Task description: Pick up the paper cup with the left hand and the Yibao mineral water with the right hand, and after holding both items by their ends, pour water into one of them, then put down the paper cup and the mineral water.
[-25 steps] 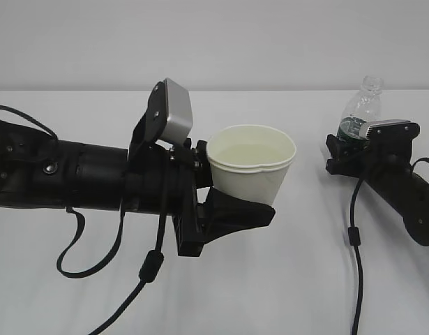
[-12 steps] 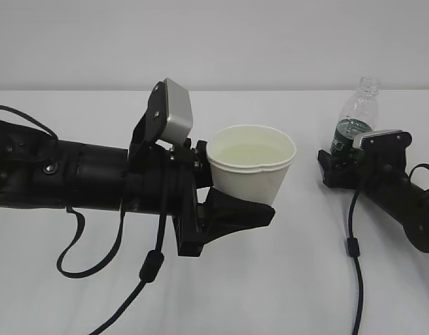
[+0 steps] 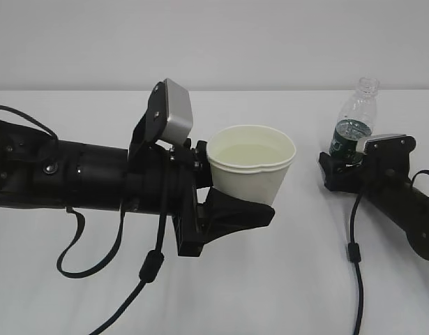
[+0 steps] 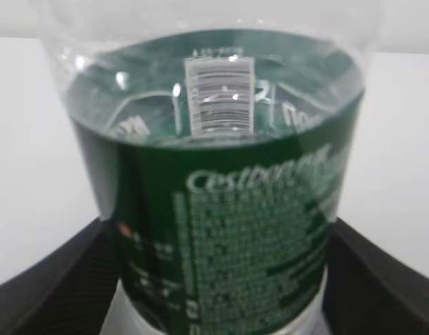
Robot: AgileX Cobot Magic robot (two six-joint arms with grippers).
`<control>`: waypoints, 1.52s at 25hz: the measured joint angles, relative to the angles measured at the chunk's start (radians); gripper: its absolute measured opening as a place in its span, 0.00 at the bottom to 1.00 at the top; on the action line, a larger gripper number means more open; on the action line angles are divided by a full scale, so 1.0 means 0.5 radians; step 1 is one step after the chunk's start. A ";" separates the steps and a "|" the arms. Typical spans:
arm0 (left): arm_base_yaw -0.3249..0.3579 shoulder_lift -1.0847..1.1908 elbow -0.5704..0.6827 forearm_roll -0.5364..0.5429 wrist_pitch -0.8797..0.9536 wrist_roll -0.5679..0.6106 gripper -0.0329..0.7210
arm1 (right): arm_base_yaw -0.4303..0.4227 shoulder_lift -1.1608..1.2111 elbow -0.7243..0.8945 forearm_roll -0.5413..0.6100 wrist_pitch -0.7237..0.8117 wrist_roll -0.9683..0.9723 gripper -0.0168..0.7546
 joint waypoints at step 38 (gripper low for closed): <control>0.000 0.000 0.000 0.000 0.024 0.000 0.65 | 0.000 -0.319 0.155 0.000 0.041 -0.011 0.83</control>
